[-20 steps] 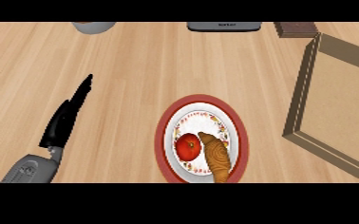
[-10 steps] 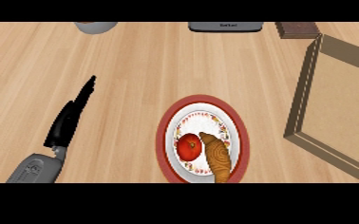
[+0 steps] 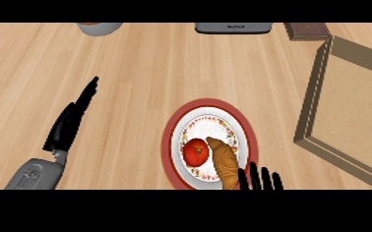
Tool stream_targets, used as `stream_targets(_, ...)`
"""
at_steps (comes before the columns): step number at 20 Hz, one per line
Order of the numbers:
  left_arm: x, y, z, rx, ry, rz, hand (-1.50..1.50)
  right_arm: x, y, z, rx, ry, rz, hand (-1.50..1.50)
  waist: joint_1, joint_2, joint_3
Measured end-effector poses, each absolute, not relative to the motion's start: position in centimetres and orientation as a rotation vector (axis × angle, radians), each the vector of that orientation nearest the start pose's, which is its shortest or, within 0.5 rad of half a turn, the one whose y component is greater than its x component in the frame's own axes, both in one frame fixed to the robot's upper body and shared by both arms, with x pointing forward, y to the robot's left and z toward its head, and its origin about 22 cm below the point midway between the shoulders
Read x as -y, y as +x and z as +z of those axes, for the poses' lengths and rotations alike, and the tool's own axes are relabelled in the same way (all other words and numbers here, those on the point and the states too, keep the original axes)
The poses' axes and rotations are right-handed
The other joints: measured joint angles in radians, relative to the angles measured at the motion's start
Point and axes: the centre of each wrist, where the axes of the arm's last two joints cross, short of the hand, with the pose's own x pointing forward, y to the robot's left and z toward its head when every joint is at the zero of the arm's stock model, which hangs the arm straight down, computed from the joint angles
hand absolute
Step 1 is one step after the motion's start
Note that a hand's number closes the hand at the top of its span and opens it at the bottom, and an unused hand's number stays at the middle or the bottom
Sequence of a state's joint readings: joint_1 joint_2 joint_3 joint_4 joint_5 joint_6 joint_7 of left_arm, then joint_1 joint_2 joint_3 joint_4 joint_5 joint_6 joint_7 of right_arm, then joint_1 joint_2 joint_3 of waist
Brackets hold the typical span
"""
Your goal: Pick the croissant from the plate and place it in the cardboard box
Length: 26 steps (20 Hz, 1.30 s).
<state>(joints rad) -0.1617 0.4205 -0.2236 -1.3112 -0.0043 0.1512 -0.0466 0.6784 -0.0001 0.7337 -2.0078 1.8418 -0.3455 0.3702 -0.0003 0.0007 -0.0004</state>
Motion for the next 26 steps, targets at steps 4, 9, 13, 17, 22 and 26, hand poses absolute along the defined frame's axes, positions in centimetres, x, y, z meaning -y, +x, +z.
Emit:
stream_targets(4, -28.3, 27.9, -0.3, 1.473, 0.323, -0.412, 0.0, 10.7, 9.3, 2.1, 1.394, -1.242, 1.017, -1.5, 0.0, 0.0, 0.0)
stream_targets(9, -27.9, 28.0, -0.6, 1.472, 0.322, -0.414, 0.0, 10.1, 10.6, 1.3, 1.368, -1.244, 1.028, -1.5, -0.001, -0.001, 0.0)
stream_targets(13, -27.6, 28.1, -0.3, 1.474, 0.317, -0.403, 0.0, 10.3, 11.7, 0.8, 1.358, -1.26, 1.025, -1.5, -0.001, -0.001, 0.0)
stream_targets(17, -27.6, 27.7, -0.9, 1.468, 0.326, -0.407, 0.0, 9.8, 11.8, 0.8, 1.349, -1.254, 1.029, -1.5, -0.002, -0.002, -0.001)
stream_targets(22, -28.1, 26.9, -0.8, 1.465, 0.325, -0.409, 0.0, 10.0, 13.4, 0.2, 1.353, -1.225, 1.023, -1.5, 0.0, -0.007, -0.005)
stream_targets(26, -28.1, 27.0, -1.0, 1.472, 0.323, -0.414, 0.0, 10.2, 14.6, 0.0, 1.353, -1.207, 1.02, -1.5, -0.001, -0.009, -0.008)
